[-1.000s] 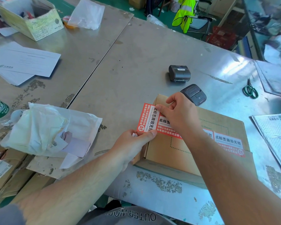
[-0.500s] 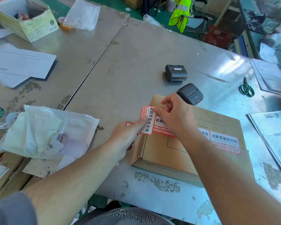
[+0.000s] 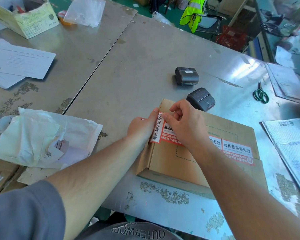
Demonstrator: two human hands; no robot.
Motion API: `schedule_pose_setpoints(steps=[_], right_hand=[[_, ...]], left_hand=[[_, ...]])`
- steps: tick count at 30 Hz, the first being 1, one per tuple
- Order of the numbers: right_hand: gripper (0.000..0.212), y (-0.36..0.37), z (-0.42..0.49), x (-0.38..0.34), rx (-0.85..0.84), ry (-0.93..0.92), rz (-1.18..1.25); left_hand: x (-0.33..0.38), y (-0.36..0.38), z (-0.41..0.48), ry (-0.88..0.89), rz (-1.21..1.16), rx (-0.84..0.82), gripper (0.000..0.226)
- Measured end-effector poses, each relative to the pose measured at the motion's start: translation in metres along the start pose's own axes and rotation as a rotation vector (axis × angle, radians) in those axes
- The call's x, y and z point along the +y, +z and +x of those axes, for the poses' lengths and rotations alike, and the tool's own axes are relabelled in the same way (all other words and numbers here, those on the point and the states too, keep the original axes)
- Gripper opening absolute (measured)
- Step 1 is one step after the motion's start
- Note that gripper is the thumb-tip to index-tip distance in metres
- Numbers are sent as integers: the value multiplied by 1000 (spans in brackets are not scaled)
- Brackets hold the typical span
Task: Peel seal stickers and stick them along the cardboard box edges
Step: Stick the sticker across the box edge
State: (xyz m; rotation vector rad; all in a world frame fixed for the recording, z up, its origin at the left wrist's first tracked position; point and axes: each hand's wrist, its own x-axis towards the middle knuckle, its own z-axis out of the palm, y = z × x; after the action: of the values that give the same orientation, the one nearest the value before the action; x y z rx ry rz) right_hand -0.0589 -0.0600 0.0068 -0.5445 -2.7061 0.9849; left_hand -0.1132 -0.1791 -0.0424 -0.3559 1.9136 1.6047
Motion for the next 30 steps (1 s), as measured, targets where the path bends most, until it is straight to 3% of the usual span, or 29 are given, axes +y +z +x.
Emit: schedule_pose_setpoints(steps=[7, 15, 21, 30], right_hand=[[20, 1, -1, 0, 3, 13, -1], [20, 2, -3, -1, 7, 16, -15], [20, 1, -3, -2, 6, 10, -27], [21, 1, -3, 0, 14, -14, -33]], left_hand=[[-17, 0, -11, 135, 76, 67, 56], [-53, -13, -24, 122, 151, 77, 42], [-33, -10, -18, 199, 153, 62, 23], [3, 0, -2, 265, 168, 67, 32]])
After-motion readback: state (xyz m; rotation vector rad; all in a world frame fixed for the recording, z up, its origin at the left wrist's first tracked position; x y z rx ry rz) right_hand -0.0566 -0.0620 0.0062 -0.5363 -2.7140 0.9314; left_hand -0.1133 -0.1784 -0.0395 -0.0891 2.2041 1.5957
